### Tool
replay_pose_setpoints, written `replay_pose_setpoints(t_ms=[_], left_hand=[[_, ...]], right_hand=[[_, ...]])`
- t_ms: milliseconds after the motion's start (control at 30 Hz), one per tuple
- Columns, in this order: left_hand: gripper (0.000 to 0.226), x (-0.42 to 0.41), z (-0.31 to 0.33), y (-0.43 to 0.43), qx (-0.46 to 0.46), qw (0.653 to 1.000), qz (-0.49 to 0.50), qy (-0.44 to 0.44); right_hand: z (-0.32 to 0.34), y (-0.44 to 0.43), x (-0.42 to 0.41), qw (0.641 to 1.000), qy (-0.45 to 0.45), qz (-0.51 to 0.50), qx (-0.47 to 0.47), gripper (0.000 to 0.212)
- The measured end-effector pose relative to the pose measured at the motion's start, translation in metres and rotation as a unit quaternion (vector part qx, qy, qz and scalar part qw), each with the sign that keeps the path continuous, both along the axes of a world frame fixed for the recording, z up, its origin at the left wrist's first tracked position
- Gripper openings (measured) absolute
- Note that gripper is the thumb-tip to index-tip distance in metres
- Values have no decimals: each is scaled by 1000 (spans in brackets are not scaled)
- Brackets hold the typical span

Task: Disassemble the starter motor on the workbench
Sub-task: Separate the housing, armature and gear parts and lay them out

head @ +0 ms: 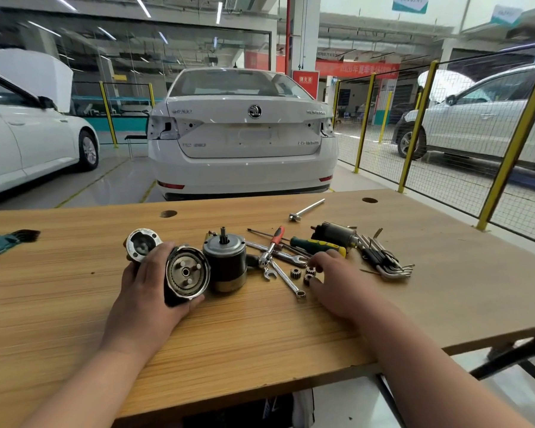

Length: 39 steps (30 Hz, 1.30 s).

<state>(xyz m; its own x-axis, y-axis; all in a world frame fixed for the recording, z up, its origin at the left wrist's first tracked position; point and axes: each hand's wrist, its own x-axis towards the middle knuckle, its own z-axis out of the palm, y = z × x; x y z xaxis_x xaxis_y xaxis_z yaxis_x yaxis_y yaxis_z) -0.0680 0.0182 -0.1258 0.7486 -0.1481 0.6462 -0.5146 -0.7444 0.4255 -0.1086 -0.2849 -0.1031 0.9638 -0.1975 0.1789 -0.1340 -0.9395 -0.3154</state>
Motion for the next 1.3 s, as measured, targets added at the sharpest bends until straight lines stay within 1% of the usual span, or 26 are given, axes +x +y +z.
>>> replay_pose_setpoints(t_ms=[133, 233, 400, 500, 633, 767, 933, 1100, 1167, 1200, 1233, 1267, 1300], left_hand=[[99, -1, 0, 1, 4, 1000, 0, -5], [99, -1, 1, 0, 3, 1000, -1, 2], [99, 0, 1, 0, 7, 1000, -5, -2], [99, 0, 1, 0, 8, 1000, -5, 0], [98, 0, 1, 1, 9, 1000, -8, 0], [99, 0, 1, 1, 6, 1000, -9, -1], [98, -2, 2, 1, 4, 1000, -11, -3], [98, -2, 2, 0, 0, 1000, -3, 1], [98, -1, 2, 1, -2, 1000, -7, -4], [98, -1, 1, 1, -2, 1000, -11, -9], [98, 0, 1, 1, -4, 1000, -13, -13], [97, 0, 2, 1, -11, 1000, -13, -13], [97, 0, 4, 2, -30, 999, -11, -8]], right_hand=[[7, 4, 11, 999, 25, -6, -19, 48], [10, 5, 19, 998, 50, 15, -22, 48], [12, 5, 25, 997, 56, 37, -27, 49], [14, 7, 25, 993, 84, 58, -55, 53], [18, 10, 26, 990, 96, 87, -59, 44], [19, 10, 25, 990, 92, 86, -71, 36], [19, 8, 24, 990, 80, 83, -81, 35], [14, 7, 26, 992, 76, 87, -52, 38], [11, 4, 26, 994, 69, 80, -21, 46], [10, 2, 25, 996, 50, 69, 11, 48], [9, 0, 24, 997, 13, 51, 53, 45], [9, -1, 22, 993, -49, 28, 100, 33], [11, 0, 18, 981, -116, 3, 154, 16]])
